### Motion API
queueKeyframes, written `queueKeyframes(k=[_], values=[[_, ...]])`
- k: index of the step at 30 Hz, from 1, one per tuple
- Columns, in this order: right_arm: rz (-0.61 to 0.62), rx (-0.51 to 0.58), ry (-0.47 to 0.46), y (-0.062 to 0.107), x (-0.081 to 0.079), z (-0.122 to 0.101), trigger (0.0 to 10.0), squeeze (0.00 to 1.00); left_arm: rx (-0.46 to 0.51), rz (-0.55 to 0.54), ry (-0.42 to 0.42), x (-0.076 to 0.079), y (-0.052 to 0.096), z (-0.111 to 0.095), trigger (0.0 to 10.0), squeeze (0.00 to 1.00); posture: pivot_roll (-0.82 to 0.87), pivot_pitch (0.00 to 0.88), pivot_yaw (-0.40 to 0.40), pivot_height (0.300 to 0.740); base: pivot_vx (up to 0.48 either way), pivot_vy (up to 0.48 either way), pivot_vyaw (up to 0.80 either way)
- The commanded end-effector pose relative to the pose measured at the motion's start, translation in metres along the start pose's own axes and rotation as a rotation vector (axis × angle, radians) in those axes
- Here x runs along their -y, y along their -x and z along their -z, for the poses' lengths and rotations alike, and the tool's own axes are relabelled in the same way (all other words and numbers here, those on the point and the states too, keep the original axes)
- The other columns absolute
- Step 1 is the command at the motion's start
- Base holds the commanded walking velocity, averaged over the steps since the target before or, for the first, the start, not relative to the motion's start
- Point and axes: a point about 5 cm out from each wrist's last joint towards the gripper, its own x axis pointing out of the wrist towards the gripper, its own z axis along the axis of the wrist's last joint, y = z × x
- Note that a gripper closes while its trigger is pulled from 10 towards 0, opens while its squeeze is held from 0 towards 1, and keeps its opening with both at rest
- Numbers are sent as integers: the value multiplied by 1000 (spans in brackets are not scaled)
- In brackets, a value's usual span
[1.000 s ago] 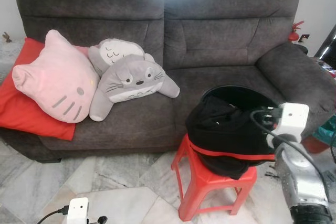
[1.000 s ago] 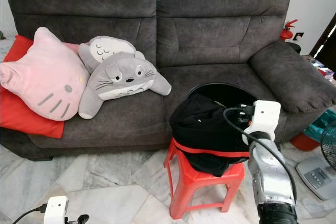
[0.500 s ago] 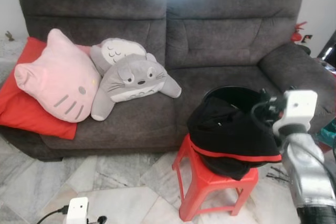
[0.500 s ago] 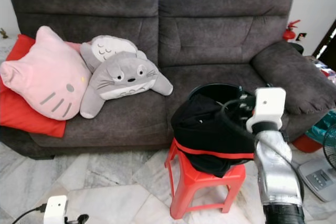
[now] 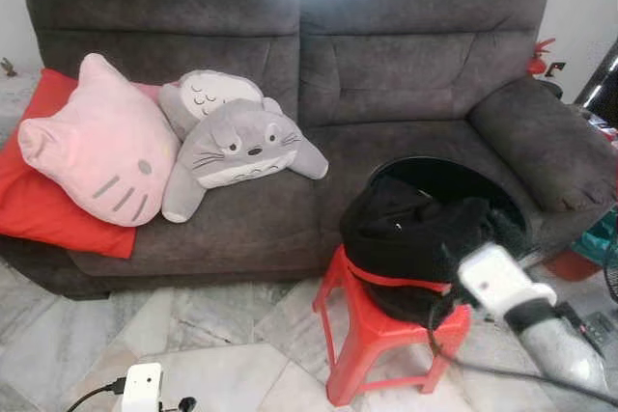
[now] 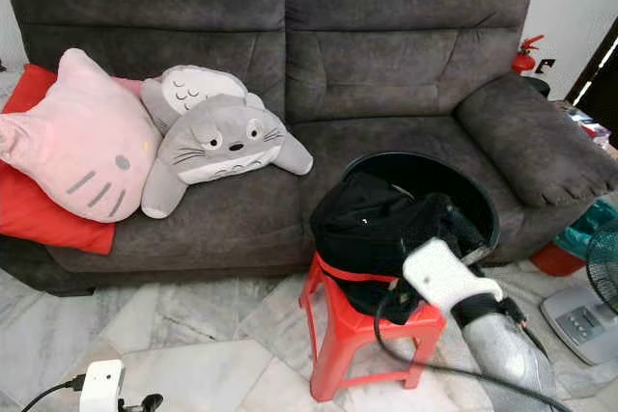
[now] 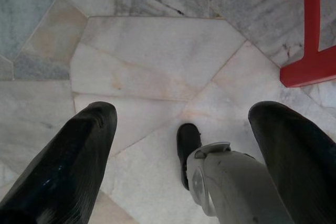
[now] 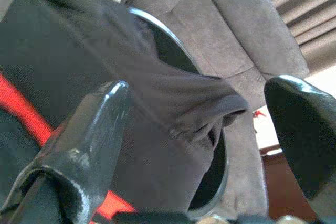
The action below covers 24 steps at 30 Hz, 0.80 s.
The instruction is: Hang hanger
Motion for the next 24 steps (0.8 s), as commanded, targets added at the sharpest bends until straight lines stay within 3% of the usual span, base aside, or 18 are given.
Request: queueKeyframes(k=[1,6,8,13,24], values=[[-23,-24,43,4,-4,-1,10000,0,-24,-4,1,-1,1,4,10000,0,-113,0,-50,716,0,0,0],[-103,-88,133,22,-18,9,10000,0,-24,-3,2,0,1,5,10000,0,-113,0,-53,716,0,0,0],[-206,-131,203,32,-30,15,10000,0,-24,-3,3,1,1,5,10000,0,-112,0,-62,716,0,0,0],[-251,-235,290,46,-36,31,10000,0,-24,-2,8,2,0,5,10000,0,-114,0,-66,716,0,0,0],[-155,-267,356,30,-34,40,10000,0,-20,-5,16,2,0,4,10000,0,-125,0,-66,716,0,0,0]])
